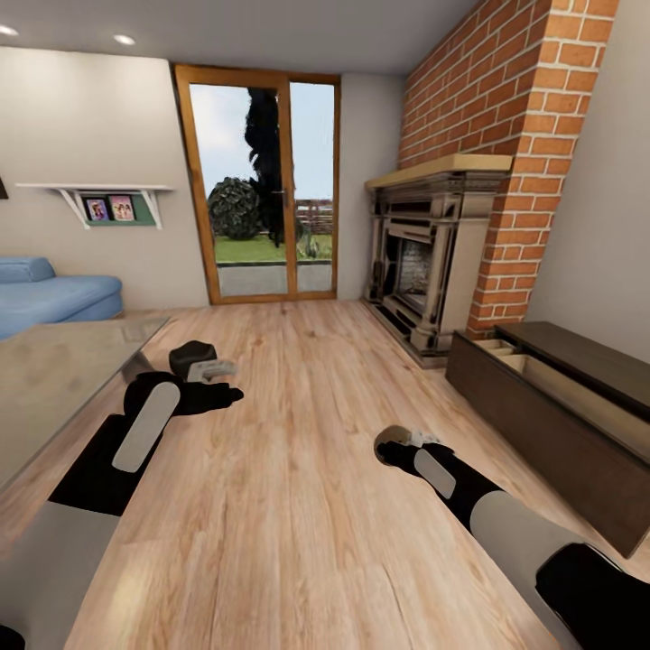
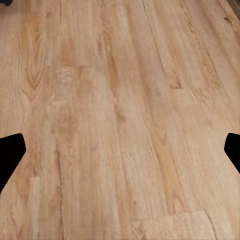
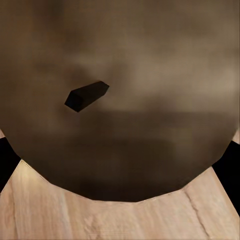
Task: Place each of the two pumpkins and all three candles from the living room inside a cabinet in the living room (use any cabinet), then make sure every cabinet is closed, and position the cauldron so it is next to a table in the living room.
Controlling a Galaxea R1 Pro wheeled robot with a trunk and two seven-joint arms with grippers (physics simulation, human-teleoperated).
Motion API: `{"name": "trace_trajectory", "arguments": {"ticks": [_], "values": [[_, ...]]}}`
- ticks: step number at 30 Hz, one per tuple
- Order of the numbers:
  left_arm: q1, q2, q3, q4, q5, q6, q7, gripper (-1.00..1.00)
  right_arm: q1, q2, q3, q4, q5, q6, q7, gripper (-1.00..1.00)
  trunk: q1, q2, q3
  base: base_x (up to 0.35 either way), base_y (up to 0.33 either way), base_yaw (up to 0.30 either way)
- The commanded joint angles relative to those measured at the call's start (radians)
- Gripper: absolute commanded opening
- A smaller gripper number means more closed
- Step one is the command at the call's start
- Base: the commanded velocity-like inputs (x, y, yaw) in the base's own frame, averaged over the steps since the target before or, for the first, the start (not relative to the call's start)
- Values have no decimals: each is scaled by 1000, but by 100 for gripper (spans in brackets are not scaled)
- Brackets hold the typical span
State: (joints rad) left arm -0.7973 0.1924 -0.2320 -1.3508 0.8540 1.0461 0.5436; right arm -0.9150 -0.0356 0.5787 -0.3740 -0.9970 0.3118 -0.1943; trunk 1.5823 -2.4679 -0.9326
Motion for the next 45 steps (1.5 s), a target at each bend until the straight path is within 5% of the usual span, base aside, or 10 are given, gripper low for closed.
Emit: {"name": "trace_trajectory", "arguments": {"ticks": [1,16,25,45], "values": [[-1,1,-2,-1,10,1,10,100,-1,-1,7,-3,-8,3,-8,-100,0,0,-1,326,13,2],[-1,1,-2,8,7,1,10,100,-1,-2,7,-3,-8,3,-8,-100,0,0,-1,329,3,0],[-2,9,3,198,8,1,6,100,-1,-1,9,-3,-8,3,-8,-100,0,0,-1,334,0,0],[-6,11,3,404,9,1,5,100,-1,0,12,-3,-8,3,-8,-100,0,0,-1,335,18,0]]}}
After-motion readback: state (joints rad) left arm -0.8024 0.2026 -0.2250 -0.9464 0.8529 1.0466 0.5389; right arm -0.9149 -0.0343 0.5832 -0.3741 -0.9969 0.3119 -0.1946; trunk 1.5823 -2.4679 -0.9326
